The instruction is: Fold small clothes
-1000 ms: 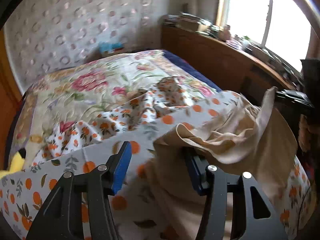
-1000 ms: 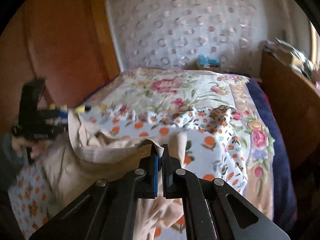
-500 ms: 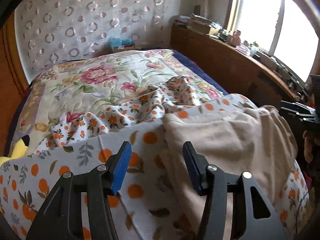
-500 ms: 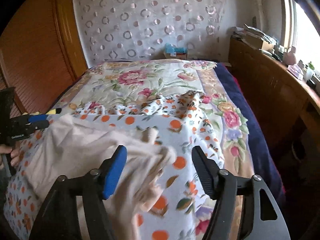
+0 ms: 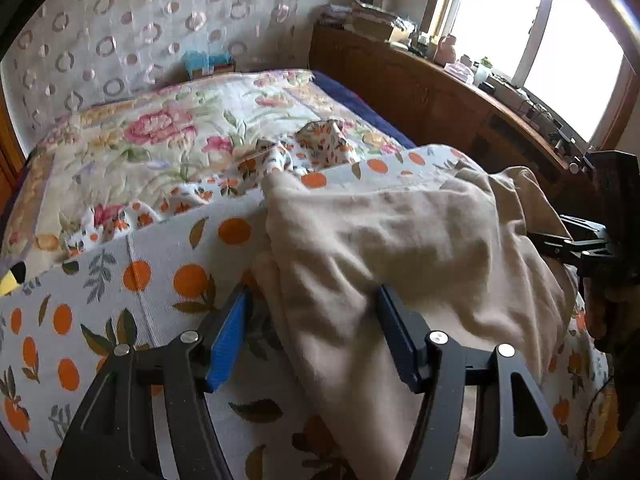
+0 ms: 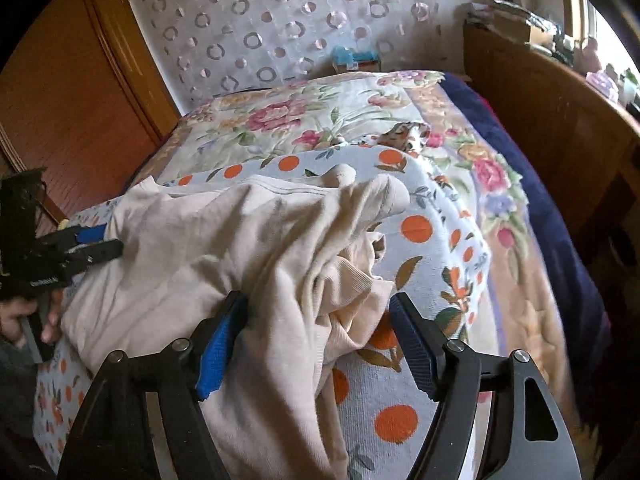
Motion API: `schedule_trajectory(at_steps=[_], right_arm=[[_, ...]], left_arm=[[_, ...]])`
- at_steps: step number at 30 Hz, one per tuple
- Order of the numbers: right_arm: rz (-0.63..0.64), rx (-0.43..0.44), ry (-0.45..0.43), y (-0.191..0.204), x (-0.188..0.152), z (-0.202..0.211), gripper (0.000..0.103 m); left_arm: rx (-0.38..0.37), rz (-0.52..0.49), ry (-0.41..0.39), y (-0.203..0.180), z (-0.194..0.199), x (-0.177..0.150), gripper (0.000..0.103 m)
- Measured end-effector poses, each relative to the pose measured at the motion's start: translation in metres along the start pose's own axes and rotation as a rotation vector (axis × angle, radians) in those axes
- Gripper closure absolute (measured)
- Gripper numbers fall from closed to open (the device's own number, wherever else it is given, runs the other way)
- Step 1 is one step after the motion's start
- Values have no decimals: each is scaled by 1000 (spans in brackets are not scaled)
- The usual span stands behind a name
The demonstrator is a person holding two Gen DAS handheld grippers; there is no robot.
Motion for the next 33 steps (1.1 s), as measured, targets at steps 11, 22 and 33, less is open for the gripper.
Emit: schedule_trajectory(at_steps=[11, 22, 33], right_arm=[[49, 120, 5, -3, -1, -27, 67], [203, 156, -106, 17, 13, -2, 85], [504, 234, -109, 108, 53, -19, 85]], left_arm=[[-52, 2, 10, -5, -3, 6, 81], [-129, 57, -132, 3, 66, 8, 90], [52, 229, -331, 94, 167, -25, 90]])
Point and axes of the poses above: each gripper's, at about its wrist camera, not at the fingertips, and z roughly against the way its jaws point, y to its left, x to its top, the point moved 4 cm from there along -z, roughly the way its jaws point, and after that the axes turned 14 degrees about x, right-handed, at the moved point
